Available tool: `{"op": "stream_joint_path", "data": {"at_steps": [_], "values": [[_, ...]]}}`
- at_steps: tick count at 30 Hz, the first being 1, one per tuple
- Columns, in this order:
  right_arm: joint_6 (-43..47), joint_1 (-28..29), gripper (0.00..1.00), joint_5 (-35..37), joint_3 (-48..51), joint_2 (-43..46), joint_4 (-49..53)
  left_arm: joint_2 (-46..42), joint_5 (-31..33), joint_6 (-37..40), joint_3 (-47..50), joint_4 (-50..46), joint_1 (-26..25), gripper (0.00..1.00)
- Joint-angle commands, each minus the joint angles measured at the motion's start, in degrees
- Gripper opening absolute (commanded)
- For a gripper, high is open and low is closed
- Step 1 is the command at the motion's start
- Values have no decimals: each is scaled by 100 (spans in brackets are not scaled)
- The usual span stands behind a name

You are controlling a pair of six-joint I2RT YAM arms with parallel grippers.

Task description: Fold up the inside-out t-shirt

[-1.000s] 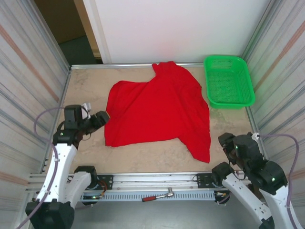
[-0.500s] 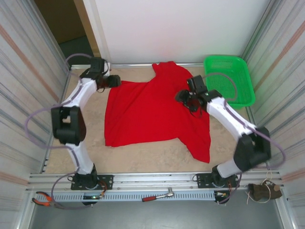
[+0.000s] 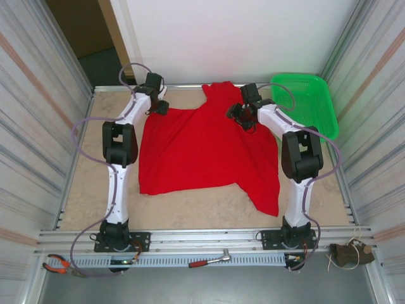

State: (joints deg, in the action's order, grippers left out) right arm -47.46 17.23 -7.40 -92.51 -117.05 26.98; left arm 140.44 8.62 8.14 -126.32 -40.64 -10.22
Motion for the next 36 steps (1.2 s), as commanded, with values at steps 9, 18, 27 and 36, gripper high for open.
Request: {"op": "stream_joint_path", "data": {"at_steps": [9, 18, 27, 36], "values": [[-135, -84, 58, 25, 100, -311, 26, 432, 257, 241, -509, -120, 90, 49], [-562, -80, 56, 96, 364, -359, 55, 699, -90, 313, -795, -57, 99, 21], [-1202, -89, 54, 746, 425, -417, 735, 145, -1969, -1161, -847, -47, 743, 0], [-1668, -185, 52, 1144, 683, -387, 1160, -468, -3657, -3381, 332, 1277, 1697, 0]]}}
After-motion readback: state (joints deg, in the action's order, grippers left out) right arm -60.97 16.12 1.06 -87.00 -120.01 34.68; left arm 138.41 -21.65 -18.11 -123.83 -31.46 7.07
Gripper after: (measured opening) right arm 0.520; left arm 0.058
